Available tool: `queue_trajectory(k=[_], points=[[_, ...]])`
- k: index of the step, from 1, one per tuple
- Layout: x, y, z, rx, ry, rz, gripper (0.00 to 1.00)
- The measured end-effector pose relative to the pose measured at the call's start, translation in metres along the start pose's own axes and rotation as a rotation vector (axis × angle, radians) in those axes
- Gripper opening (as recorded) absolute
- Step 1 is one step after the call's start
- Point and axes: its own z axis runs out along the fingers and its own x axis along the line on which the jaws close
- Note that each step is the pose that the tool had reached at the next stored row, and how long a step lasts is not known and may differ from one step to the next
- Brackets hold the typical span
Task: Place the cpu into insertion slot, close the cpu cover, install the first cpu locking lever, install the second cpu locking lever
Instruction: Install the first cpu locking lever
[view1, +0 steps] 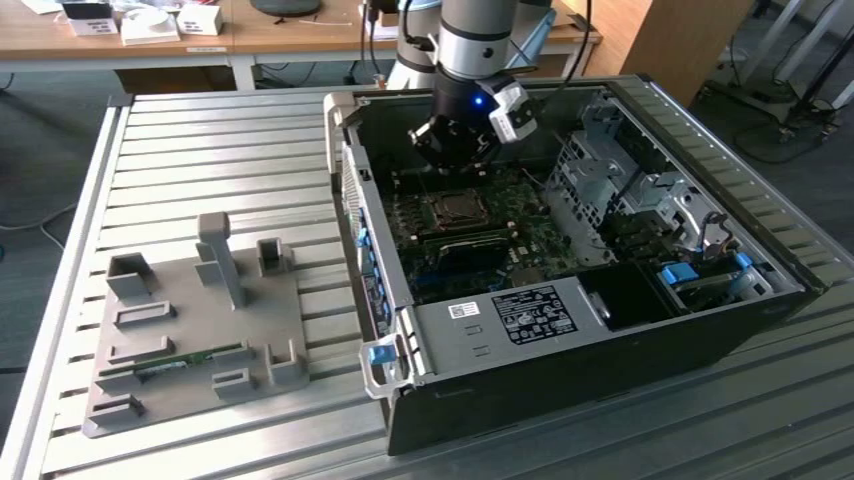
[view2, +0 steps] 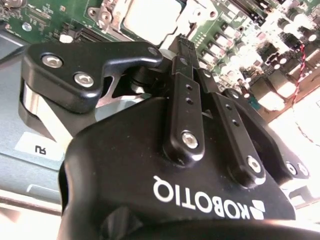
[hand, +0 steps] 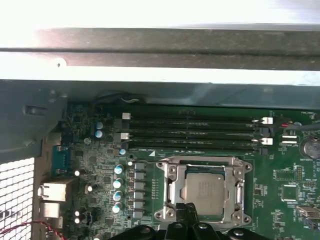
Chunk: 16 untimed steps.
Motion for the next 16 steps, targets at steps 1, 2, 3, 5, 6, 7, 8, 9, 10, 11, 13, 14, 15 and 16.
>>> queue_trajectory(k=[1,2,3,5,6,7,8,9,10,11,13,14,15,16], points=[[0.0011,0.0000,0.0001,0.0000,0.0000,0.000,0.11],[0.0016,0.0001,0.0000,0.0000,0.0000,0.000,0.11],[0.0016,0.0001,0.0000,0.0001,0.0000,0.000,0.11],[0.0016,0.0000,-0.0001,0.0001,0.0000,0.000,0.11],[0.0017,0.0000,-0.0006,0.0003,0.0002,0.000,0.11],[0.0017,0.0000,-0.0012,0.0002,0.0001,0.000,0.11],[0.0016,0.0001,-0.0019,0.0000,-0.0001,0.000,0.11],[0.0016,0.0001,-0.0027,0.0001,0.0000,0.000,0.11],[0.0016,0.0001,-0.0035,0.0000,0.0000,0.000,0.11],[0.0016,0.0001,-0.0039,0.0000,-0.0001,0.000,0.11],[0.0015,0.0001,-0.0039,-0.0003,-0.0003,0.000,0.11],[0.0016,0.0001,-0.0039,-0.0003,-0.0003,0.000,0.11],[0.0016,0.0001,-0.0040,-0.0001,-0.0001,0.000,0.11],[0.0016,0.0001,-0.0041,0.0002,0.0000,0.000,0.11]])
